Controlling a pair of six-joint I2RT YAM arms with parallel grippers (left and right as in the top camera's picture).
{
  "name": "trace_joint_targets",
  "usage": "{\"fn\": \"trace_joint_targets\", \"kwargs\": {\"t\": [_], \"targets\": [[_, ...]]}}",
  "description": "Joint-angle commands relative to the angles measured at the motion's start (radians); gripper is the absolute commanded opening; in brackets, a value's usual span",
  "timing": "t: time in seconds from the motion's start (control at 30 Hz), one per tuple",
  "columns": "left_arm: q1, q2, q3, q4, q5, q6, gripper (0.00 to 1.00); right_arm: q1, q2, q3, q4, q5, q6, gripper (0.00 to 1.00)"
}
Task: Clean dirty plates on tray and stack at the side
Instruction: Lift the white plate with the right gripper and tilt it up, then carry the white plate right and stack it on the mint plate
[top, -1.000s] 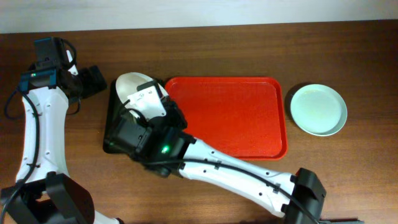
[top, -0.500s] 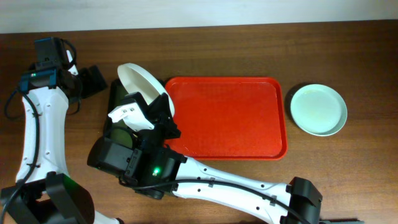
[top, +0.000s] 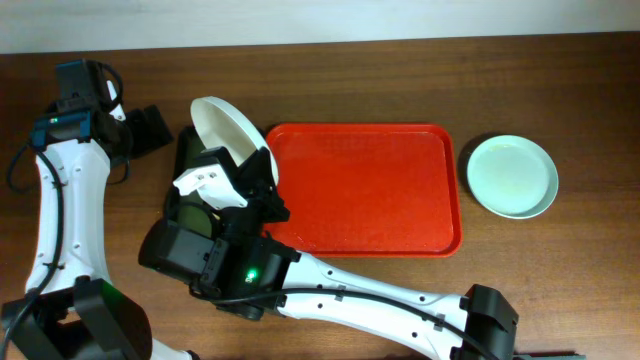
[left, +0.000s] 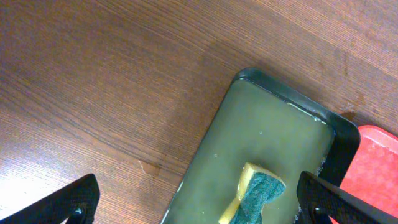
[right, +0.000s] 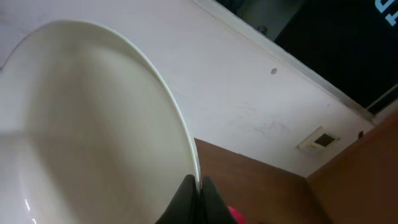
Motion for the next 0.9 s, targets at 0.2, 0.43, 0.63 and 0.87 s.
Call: {"fn": "trace_joint_targets", "kwargs": {"t": [0.2, 0.43, 0.63, 0.87], "targets": [[0.008, 0.005, 0.005, 0.001, 0.008, -0.013, 1.0, -0.299, -0.003, 0.019, -0.056, -0.882, 0.148, 0.04], [0.008, 0.005, 0.005, 0.001, 0.008, -0.013, 1.0, -0.554, 0.026, -0.015, -0.14, -1.399, 0.33, 0.04], [0.008, 0.005, 0.005, 0.001, 0.008, -0.013, 1.0, -0.749, 0.026, -0.016, -0.277, -1.402, 0.33, 0.04], [0.008, 0.005, 0.005, 0.001, 0.008, -0.013, 0.99, -1.122, 0.027, -0.027, -0.421, -1.402, 0.317, 0.04]]}}
